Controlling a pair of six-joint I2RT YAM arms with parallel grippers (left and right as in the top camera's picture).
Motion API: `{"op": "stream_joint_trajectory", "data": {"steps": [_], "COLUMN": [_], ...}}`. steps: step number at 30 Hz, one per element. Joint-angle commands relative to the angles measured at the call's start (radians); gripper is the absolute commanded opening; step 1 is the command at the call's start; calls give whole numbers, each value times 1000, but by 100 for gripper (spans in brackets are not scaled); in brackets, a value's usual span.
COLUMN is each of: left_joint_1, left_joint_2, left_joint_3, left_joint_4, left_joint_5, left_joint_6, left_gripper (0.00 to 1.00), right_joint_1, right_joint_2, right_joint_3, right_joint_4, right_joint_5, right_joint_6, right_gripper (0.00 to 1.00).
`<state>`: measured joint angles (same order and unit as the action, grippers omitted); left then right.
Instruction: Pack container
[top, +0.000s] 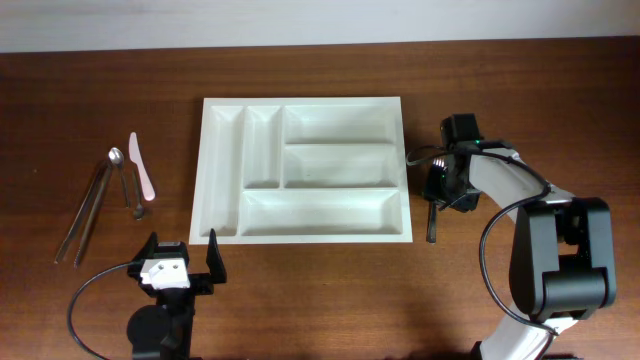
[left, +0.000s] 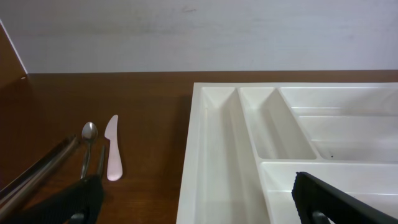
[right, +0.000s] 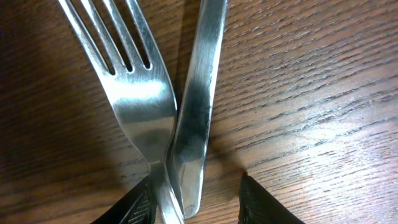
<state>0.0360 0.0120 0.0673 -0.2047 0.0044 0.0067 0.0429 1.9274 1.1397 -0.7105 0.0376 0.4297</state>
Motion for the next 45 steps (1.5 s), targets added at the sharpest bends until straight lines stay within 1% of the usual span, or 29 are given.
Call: {"op": "stream_joint_trajectory", "data": {"steps": [1, 9, 12, 15, 22, 32, 34, 37, 45], "left_joint_1": [6, 6, 6, 6, 6, 6, 6, 6, 6], "left_joint_2": [-6, -6, -6, -6, -6, -6, -6, -6, -6], "left_joint_3": [-6, -6, -6, -6, -6, -6, -6, -6, -6], "left_joint_4": [2, 2, 2, 2, 3, 2, 2, 3, 2], "left_joint_5": [8, 8, 8, 8, 8, 8, 8, 8, 8], "left_joint_6": [8, 8, 8, 8, 8, 8, 8, 8, 8], "left_gripper": [99, 99, 99, 99, 99, 99, 99, 99, 99], "right_joint_1": [-22, 8, 52, 126, 215, 217, 217, 217, 179], "right_joint_2": [254, 254, 254, 254, 254, 254, 254, 254, 254], "right_joint_3": [-188, -188, -188, -188, -188, -188, -188, -188, -188], "right_joint_4": [-50, -60, -64, -63, -60, -48, -43, -32, -18], "right_joint_5": [23, -69, -73, -84, -87, -87, -86, -82, -79], "right_joint_6": [32, 32, 32, 33, 58, 70, 70, 70, 70], "right_gripper": [44, 44, 44, 44, 44, 44, 41, 34, 30]}}
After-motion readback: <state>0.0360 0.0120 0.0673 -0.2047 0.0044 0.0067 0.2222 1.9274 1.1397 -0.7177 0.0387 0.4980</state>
